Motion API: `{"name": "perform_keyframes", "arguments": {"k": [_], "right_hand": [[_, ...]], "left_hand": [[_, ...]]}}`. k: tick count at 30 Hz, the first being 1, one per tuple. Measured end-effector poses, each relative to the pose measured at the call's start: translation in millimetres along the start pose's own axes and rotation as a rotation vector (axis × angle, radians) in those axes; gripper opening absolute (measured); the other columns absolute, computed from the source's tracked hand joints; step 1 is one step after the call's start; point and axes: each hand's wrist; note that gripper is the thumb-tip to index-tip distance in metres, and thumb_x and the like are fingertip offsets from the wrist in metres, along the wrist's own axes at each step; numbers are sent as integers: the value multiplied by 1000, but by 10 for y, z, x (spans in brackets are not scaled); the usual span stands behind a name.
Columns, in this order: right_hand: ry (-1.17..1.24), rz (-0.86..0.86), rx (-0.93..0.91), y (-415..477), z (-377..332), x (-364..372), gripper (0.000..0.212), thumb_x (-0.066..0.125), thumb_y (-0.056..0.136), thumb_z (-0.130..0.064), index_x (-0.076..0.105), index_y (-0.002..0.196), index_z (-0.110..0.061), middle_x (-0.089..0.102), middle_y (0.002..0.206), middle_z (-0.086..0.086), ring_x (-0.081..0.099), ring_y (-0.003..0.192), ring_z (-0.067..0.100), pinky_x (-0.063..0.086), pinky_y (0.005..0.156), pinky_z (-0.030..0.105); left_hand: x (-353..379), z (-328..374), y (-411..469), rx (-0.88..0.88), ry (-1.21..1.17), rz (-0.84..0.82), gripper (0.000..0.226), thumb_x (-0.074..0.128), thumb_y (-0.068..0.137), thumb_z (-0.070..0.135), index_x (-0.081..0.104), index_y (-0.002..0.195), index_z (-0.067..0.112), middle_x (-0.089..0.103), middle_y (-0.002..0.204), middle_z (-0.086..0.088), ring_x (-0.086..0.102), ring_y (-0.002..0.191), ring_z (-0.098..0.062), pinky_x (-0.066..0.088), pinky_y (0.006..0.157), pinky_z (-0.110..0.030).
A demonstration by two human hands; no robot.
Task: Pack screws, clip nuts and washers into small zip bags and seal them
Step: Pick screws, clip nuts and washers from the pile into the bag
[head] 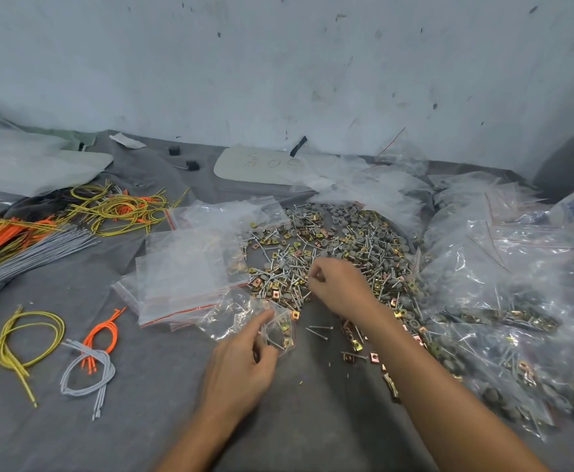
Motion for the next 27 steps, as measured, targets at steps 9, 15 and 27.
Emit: {"name": "perform_keyframes", "arguments": {"k": [9,15,27], "right_hand": [[29,72,102,872,342,-112,15,59,97,-19,59,84,-28,67,80,-8,68,66,13,55,61,35],[-7,42,77,1498,439,-35,8,60,99,-22,63,92,-24,63,113,-12,64,90,16,55,86,38],[-309,-138,-65,1930,78,50,5,65,95,-25,68,94,-21,69,109,3,62,105,27,52,95,45]], "left_hand": [[8,-50,1,2,-67,-29,56,46,79,37,49,131,58,53,60,17,48,52,-2,45,53,-26],[43,-168,50,-17,-89,-74,62,49,79,33,41,129,69,58,59,12,50,49,-6,45,51,-24],[52,-132,41,-65,-121,-22,67,48,68,31,45,120,73,61,60,14,52,49,-3,38,51,-10]]}}
Point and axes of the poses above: each hand's wrist, its own y-axis towards the middle knuckle, its own x-axis out of the palm, z = x × y
